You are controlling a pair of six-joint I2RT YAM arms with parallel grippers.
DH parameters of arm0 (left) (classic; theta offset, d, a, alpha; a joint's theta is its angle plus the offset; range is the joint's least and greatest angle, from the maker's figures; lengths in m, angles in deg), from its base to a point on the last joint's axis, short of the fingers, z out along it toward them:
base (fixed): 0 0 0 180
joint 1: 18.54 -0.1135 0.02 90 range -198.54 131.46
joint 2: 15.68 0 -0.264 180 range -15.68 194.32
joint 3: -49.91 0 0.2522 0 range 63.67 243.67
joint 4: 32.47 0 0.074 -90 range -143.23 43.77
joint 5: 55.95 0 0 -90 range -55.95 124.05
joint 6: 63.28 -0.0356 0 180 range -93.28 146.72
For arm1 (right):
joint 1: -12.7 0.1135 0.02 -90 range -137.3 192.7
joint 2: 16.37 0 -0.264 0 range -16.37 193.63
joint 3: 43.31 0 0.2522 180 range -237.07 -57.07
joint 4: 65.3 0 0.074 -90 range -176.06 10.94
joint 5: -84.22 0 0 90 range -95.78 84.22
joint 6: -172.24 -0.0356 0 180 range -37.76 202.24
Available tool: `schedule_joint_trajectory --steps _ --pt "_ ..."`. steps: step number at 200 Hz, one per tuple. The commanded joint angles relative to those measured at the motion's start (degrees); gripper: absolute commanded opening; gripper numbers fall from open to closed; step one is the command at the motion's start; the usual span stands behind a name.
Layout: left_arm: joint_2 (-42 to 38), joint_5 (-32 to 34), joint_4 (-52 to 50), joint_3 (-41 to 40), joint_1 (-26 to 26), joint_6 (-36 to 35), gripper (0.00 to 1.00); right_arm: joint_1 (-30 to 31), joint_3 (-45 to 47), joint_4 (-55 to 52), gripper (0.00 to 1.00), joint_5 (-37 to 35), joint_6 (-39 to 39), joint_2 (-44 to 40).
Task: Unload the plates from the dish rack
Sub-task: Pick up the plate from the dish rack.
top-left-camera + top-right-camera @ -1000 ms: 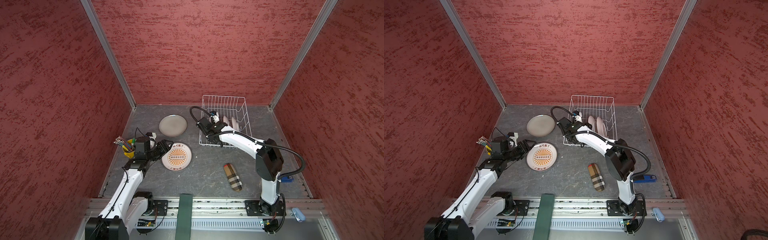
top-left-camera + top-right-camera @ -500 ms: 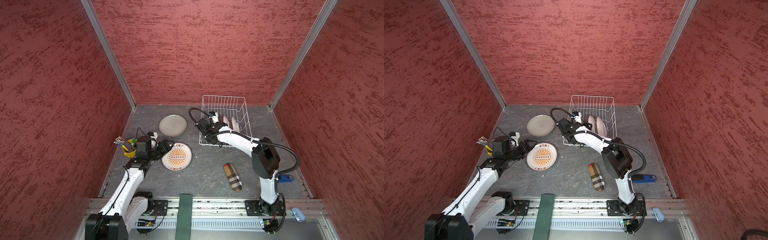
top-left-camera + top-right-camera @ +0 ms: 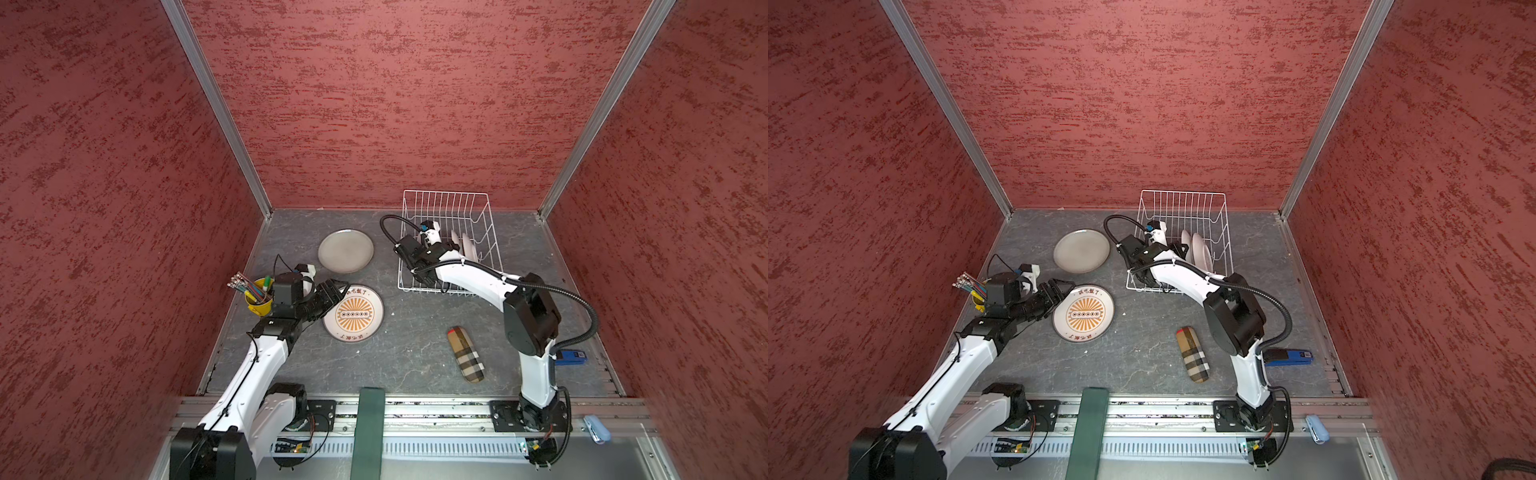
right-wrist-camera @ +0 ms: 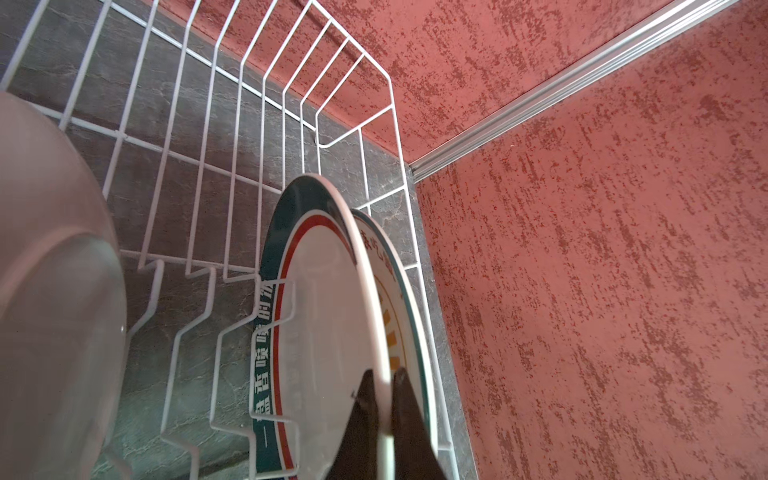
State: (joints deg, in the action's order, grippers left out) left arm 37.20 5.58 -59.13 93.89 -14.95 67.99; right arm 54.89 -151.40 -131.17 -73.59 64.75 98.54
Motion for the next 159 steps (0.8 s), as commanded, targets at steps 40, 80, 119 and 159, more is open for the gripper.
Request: schedule_joint_trajectory --steps 40,80,119,159 --pt "0.33 -0.01 0.99 0.29 0.62 -0.17 0.74 2.17 -2.27 5.77 0.00 -3.80 5.64 0.44" --pt "0.23 0.08 1.12 0.11 0.79 -0.14 0.74 2.45 -1.76 7.18 0.00 -3.47 6.62 -0.11" --pt "0.20 0.08 1.12 0.02 0.78 -0.17 0.74 3.15 -1.61 9.06 0.00 -5.58 8.94 -1.48" --pt "0.29 1.31 3.98 0.11 1.36 1.37 0.74 4.72 -0.86 13.08 0.00 -9.05 12.71 -3.69"
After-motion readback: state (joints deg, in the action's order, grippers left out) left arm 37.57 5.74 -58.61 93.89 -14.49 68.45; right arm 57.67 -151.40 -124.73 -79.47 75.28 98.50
